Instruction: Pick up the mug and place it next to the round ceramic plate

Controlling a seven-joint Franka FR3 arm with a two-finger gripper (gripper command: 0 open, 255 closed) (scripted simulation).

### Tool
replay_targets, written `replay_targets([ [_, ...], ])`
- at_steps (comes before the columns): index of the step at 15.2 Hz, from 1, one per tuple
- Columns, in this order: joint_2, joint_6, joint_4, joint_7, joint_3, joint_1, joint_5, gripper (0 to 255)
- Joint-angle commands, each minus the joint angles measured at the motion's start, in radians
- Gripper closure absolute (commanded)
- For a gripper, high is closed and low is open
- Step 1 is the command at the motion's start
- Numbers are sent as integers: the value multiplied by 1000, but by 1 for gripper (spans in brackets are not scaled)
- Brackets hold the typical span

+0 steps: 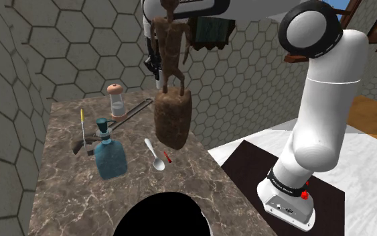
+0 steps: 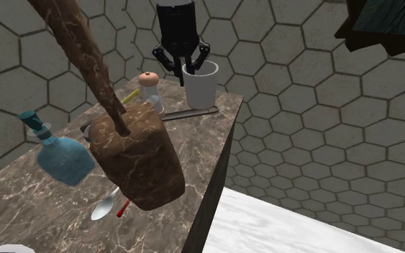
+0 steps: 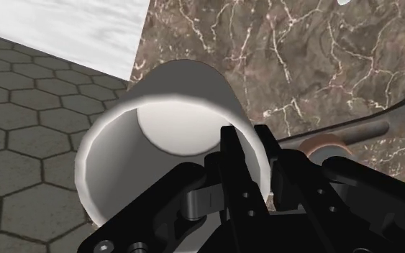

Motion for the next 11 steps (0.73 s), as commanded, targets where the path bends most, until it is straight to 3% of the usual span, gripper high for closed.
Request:
replay_targets([
  [1, -79, 29, -110, 32, 12, 17, 2, 255],
  [11, -388, 84, -480, 170, 83, 90, 34, 255],
])
